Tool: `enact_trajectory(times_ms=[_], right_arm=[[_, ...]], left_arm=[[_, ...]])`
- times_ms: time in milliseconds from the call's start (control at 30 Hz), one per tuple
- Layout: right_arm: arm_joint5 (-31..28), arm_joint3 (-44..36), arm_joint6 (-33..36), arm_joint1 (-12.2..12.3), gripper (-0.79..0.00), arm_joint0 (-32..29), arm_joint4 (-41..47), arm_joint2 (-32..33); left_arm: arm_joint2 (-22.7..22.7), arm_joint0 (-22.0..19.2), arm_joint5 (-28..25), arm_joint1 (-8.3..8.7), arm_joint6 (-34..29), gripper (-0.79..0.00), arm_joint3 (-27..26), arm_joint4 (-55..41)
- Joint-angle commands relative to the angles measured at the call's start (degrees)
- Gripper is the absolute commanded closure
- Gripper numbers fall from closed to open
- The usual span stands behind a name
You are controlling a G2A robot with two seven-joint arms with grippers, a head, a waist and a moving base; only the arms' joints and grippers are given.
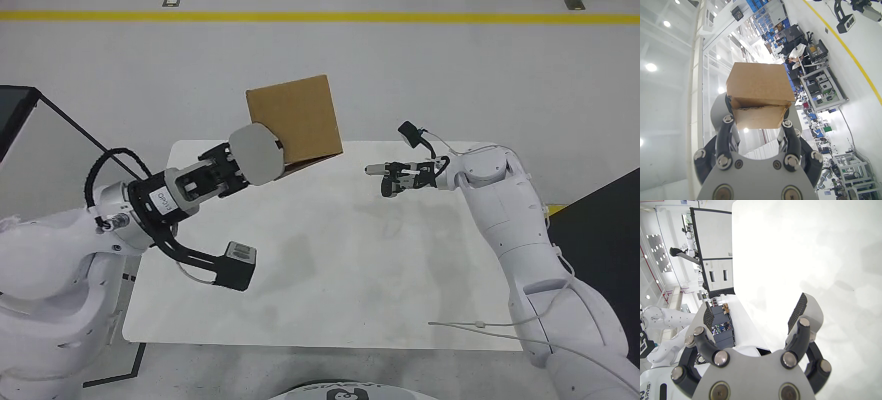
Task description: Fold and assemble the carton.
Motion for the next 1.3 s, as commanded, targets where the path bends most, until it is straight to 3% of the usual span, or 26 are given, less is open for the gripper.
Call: enact_trajectory(times_ms=[0, 333, 467, 500, 667, 967, 1100, 1133, 1200, 1267], right_arm=[[0.0, 0.0, 0.0, 0.0, -0.785, 0.0, 0.0, 0.0], [0.0, 0.0, 0.0, 0.0, -0.785, 0.0, 0.0, 0.0], [0.0, 0.0, 0.0, 0.0, -0.785, 0.0, 0.0, 0.0], [0.0, 0.0, 0.0, 0.0, -0.785, 0.0, 0.0, 0.0], [0.0, 0.0, 0.0, 0.0, -0.785, 0.0, 0.0, 0.0], [0.0, 0.0, 0.0, 0.0, -0.785, 0.0, 0.0, 0.0], [0.0, 0.0, 0.0, 0.0, -0.785, 0.0, 0.0, 0.0], [0.0, 0.0, 0.0, 0.0, -0.785, 0.0, 0.0, 0.0], [0.0, 0.0, 0.0, 0.0, -0.785, 0.0, 0.0, 0.0], [0.0, 0.0, 0.0, 0.0, -0.785, 0.0, 0.0, 0.0]], left_arm=[[-0.5, 0.7, 1.3, 0.04, 0.2, 0.000, 0.0, -0.4], [-1.1, 1.2, 3.3, 0.13, 0.7, 0.000, 0.0, -1.2], [-1.3, 1.2, 0.5, -0.07, -2.2, 0.000, 0.0, -7.3], [-1.4, 0.8, -0.9, -0.18, -2.9, 0.000, 0.0, -11.0], [-2.7, -1.6, -19.0, -0.35, -8.0, 0.000, 0.0, -30.8], [-2.8, -1.5, -18.7, -0.48, -9.6, 0.000, 0.3, -33.1], [-3.5, 0.0, -26.7, -0.47, -13.8, 0.000, 0.8, -41.2], [-3.7, 0.9, -31.4, -0.48, -15.8, 0.000, 1.2, -46.2], [-4.6, 1.2, -33.3, -0.67, -19.5, 0.000, 1.0, -52.8], [-4.6, 1.2, -33.3, -0.67, -19.5, 0.000, 1.0, -52.8]])
